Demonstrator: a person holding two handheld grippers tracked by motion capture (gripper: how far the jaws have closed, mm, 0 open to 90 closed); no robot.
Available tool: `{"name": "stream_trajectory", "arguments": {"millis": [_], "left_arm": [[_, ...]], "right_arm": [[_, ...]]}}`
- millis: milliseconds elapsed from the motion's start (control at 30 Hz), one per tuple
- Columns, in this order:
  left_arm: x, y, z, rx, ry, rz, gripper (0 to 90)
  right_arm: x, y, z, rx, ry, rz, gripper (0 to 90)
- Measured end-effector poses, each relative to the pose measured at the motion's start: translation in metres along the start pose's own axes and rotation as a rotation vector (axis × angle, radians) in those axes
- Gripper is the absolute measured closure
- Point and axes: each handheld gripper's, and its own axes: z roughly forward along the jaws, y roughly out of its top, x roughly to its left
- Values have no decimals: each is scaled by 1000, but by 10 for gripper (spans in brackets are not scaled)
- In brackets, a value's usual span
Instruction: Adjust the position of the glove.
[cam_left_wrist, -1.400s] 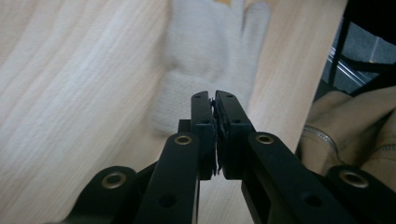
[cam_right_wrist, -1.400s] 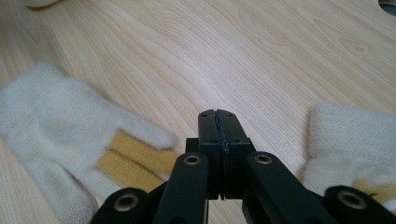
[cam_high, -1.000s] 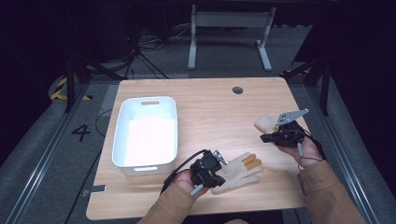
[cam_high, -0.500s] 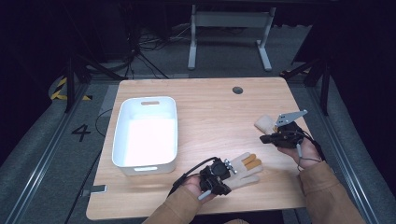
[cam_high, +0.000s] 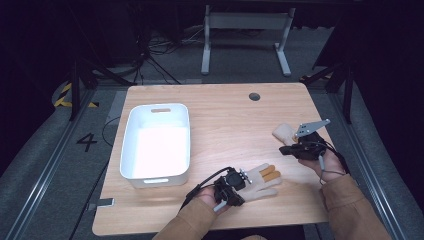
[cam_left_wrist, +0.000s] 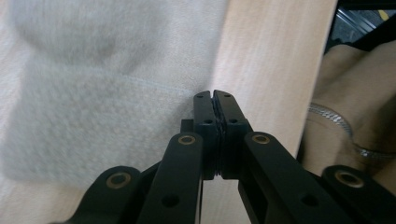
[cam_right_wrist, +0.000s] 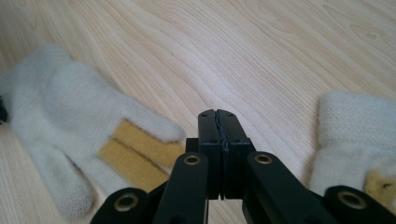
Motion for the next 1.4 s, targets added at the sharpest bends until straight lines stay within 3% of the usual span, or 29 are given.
{"name": "stream_trajectory", "arguments": {"millis": [600,800,900,1067,1267,1400], "left_arm": [[27,10,-2,-57,41,-56,884],[24,11,-12,-84,33,-40,839],[19,12,-24,-133,40,-17,746],[20,8,-49,-245,89,-51,655],[29,-3,-75,-373,157,-127,611],[36,-10,-86,-411,198,-168,581]], "right_arm": [[0,-28,-23,-4,-50,58,892],[0,-30,-26,-12,-52,67,891],[-1,-30,-27,-20,-58,66,891],[0,-31,-33,-53,-87,80,888],[0,-31,-38,-87,-112,81,888],[-1,-31,-40,-108,-120,89,887]]}}
